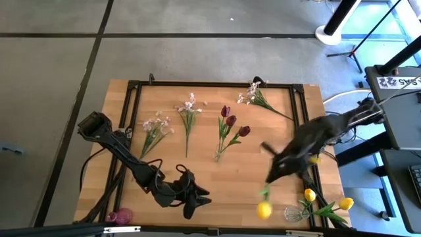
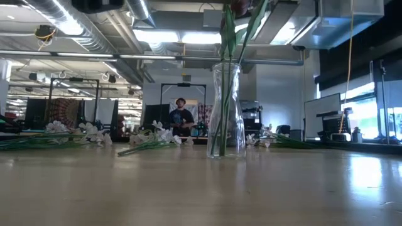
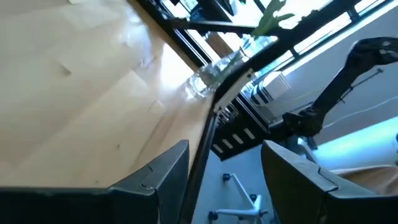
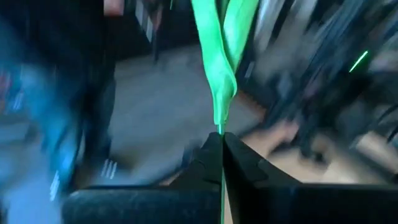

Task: Sort flowers into vase by color
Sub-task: Put the yellow tulip into the bottom transparent vase, then put the middle white flowers into the purple vase

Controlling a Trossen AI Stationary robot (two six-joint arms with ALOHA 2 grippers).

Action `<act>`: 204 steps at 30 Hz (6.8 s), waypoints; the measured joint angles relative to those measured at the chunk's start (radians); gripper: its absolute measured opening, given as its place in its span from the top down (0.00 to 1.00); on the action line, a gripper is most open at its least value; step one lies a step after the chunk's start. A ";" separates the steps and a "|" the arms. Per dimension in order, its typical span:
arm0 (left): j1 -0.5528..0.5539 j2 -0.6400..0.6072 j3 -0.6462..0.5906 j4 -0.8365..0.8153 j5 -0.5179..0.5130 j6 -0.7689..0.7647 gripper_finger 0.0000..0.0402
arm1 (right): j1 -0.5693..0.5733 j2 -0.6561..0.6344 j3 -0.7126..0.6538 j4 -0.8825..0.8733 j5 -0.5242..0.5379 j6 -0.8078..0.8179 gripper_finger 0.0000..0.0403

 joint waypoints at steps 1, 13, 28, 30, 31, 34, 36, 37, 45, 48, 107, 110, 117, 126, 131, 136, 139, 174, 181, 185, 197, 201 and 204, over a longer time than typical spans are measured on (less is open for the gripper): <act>0.004 0.000 0.000 0.000 -0.001 -0.002 0.52 | 0.002 -0.049 -0.015 0.043 0.005 0.029 1.00; 0.072 0.000 0.000 0.415 0.000 0.373 0.52 | 0.159 -0.518 -0.264 0.363 0.094 0.237 1.00; 0.192 0.000 0.000 0.797 0.571 0.787 0.52 | 0.432 -0.726 -0.644 0.696 -0.044 0.370 1.00; 0.214 0.000 0.000 0.797 0.579 0.786 0.52 | 0.482 -0.723 -0.694 0.767 -0.043 0.384 1.00; 0.224 0.000 0.000 0.796 0.579 0.784 0.52 | 0.508 -0.723 -0.715 0.796 -0.038 0.385 1.00; 0.251 0.000 0.000 0.798 0.581 0.782 0.52 | 0.591 -0.723 -0.763 0.867 0.015 0.376 1.00; 0.265 0.000 0.000 0.798 0.583 0.782 0.52 | 0.643 -0.722 -0.784 0.889 0.065 0.331 1.00; 0.272 0.000 0.000 0.799 0.582 0.782 0.52 | 0.665 -0.718 -0.793 0.889 0.094 0.302 1.00; 0.304 0.000 0.000 0.808 0.582 0.775 0.52 | 0.767 -0.573 -0.831 0.997 0.280 0.196 1.00; 0.313 0.000 0.000 0.810 0.581 0.774 0.52 | 0.781 -0.493 -0.831 1.074 0.274 0.195 1.00; 0.274 0.000 0.000 0.772 0.517 0.699 0.52 | 0.778 -0.372 -0.709 0.561 0.421 0.221 0.57; 0.301 0.000 0.000 0.733 0.516 0.599 0.52 | 0.777 -0.400 -0.648 0.433 0.456 0.194 0.55; 0.414 0.000 0.000 0.591 0.581 0.459 0.52 | 0.777 -0.463 -0.525 0.146 0.644 0.166 0.49; 0.543 -0.157 -0.154 0.614 1.126 0.439 0.52 | 0.777 -0.533 -0.419 -0.020 0.894 0.247 0.39; 0.592 -0.309 -0.356 0.609 1.016 0.492 0.52 | 0.778 -0.538 -0.391 -0.033 0.935 0.262 0.37; 0.631 -0.377 -0.503 0.584 0.874 0.470 0.52 | 0.778 -0.537 -0.390 -0.039 0.905 0.343 0.38; 0.665 -0.384 -0.559 0.564 0.814 0.382 0.52 | 0.778 -0.538 -0.390 -0.064 0.899 0.396 0.38; 0.820 -0.382 -0.580 0.368 0.392 0.115 0.52 | 0.778 -0.542 -0.013 -0.680 1.297 0.659 0.38; 0.887 -0.380 -0.578 0.056 0.252 0.132 0.52 | 0.778 -0.542 0.016 -0.689 1.570 0.588 0.38; 0.936 -0.380 -0.521 -0.124 0.146 0.159 0.52 | 0.778 -0.542 0.016 -0.720 1.670 0.589 0.38; 0.992 -0.146 -0.249 -0.496 0.161 0.009 0.52 | 0.778 -0.541 0.016 -0.728 1.790 0.602 0.38; 0.990 -0.047 -0.226 -0.500 0.173 -0.066 0.52 | 0.778 -0.541 0.016 -0.712 1.790 0.603 0.38; 0.980 0.005 -0.220 -0.492 0.195 -0.082 0.52 | 0.778 -0.541 0.016 -0.696 1.790 0.603 0.38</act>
